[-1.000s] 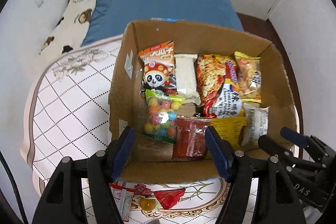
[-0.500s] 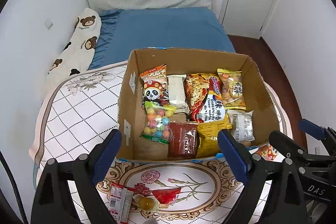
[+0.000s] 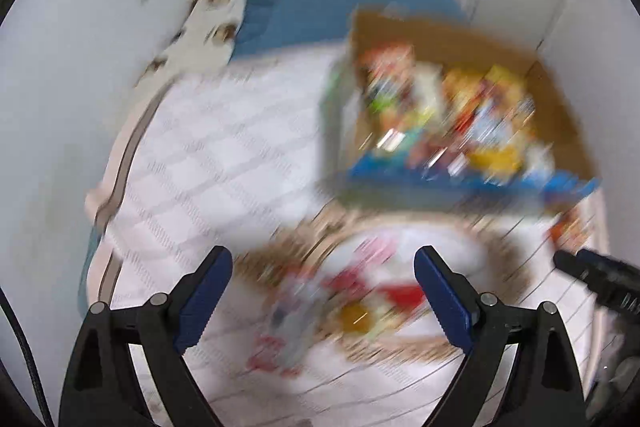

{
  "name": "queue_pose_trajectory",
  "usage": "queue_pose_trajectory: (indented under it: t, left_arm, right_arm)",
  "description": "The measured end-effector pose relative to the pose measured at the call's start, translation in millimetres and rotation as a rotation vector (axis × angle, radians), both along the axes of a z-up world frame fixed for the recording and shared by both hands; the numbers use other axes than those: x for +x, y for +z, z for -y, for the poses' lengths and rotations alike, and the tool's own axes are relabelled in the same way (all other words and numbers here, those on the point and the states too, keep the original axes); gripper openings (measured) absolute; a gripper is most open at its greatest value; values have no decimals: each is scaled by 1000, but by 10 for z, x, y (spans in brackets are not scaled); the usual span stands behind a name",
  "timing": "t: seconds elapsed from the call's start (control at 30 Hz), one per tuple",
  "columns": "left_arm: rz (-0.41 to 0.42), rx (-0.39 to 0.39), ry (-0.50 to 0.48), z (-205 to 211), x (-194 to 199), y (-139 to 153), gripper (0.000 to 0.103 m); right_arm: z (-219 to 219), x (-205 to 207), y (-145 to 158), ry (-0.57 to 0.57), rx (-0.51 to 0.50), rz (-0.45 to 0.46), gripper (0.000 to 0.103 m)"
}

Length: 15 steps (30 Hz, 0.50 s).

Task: Organize snacks
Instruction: 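Grasp the red-white stick packet with left tool while right tool grasps the wrapped egg snack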

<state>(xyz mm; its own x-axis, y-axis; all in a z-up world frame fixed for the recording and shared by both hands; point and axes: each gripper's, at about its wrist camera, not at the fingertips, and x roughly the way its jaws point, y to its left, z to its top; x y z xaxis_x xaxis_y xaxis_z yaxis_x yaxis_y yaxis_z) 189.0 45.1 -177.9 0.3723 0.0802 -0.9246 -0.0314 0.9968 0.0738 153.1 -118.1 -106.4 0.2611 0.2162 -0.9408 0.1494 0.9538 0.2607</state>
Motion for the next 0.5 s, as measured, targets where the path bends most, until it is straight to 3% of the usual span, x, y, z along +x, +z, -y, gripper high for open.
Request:
queue_pose_trajectory:
  t: [0.03,0.07,0.13,0.33,0.5]
  left_arm:
    - [-43,6,4,-82,-55,-152,93]
    - [-83,8,3,-145,-87,-285,93]
    - [-160,35,4,-253,-159,-577,93]
    - [-292,43,-31,-353,-173,-1255,93]
    - [-322,80,-103,-220,-90,-1613,89]
  right_arm:
    - [-106,-29,-162,24,16,-34,72]
    - [-200,-49,-288,41,25,-60,70]
    - [-380,-65,-488,69,55,-92,70]
    - [-914,-85,-810,162,130,-145,70]
    - [-1256,-158,-984,212,142,-199,70]
